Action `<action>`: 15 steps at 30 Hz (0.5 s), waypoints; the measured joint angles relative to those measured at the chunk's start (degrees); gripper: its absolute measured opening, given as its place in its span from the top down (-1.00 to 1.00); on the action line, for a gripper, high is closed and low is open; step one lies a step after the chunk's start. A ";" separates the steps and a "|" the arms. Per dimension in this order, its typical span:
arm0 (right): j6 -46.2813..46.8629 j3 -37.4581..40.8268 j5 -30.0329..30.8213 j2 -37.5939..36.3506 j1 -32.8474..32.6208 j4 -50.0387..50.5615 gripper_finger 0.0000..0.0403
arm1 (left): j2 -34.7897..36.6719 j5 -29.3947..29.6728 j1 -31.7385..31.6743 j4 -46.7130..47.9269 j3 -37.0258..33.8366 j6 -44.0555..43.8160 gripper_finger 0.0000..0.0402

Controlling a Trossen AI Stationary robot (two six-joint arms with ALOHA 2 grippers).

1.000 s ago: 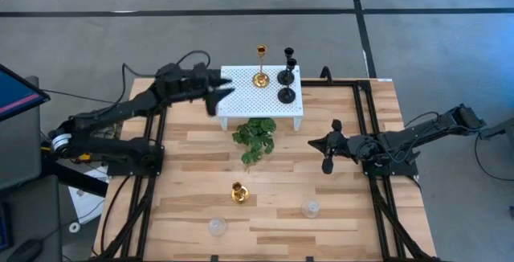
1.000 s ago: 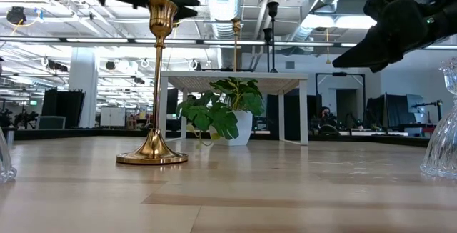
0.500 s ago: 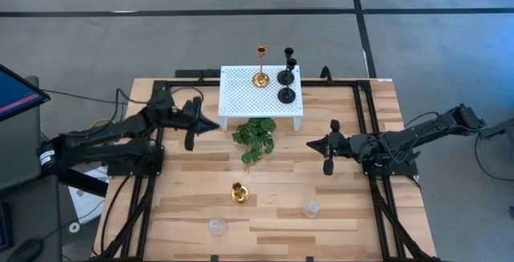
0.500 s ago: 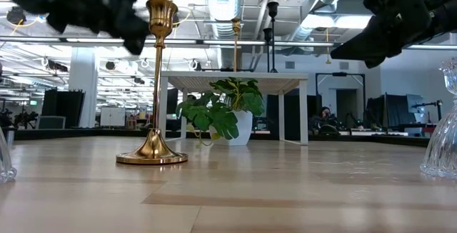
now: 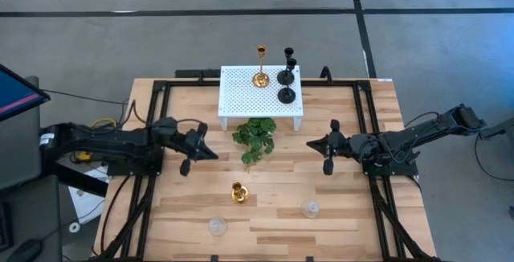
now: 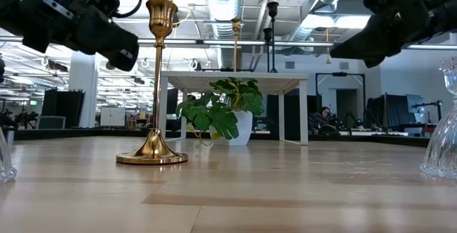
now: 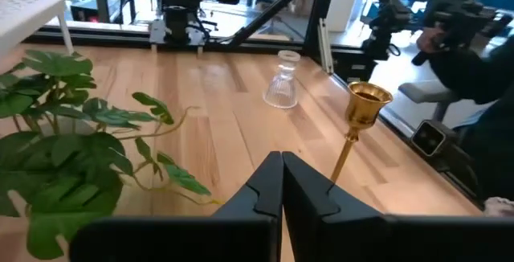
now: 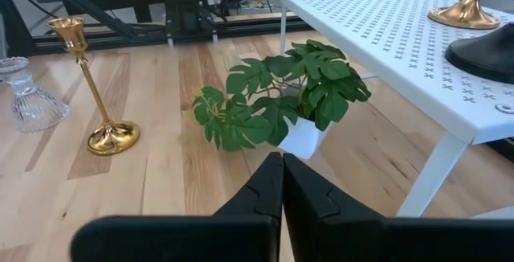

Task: Pick & Place candle stick holders
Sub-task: Put the gold candle holder on the shelf aligned with the other gold candle holder

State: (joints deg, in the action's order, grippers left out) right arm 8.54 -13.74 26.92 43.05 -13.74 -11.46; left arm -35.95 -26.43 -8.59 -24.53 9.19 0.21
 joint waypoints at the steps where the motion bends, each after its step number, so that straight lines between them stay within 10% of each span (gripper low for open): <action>1: 0.03 0.00 0.00 0.00 0.00 -0.11 1.00 | -0.13 1.69 1.49 0.06 0.00 -0.01 0.98; 15: 0.09 0.00 0.11 0.04 0.00 -1.99 1.00 | -7.39 26.66 22.25 0.12 0.00 5.74 0.98</action>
State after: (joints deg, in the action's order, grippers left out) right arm 8.62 -13.74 27.03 43.09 -13.74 -13.45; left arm -43.34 0.23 13.65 -24.41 9.19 5.94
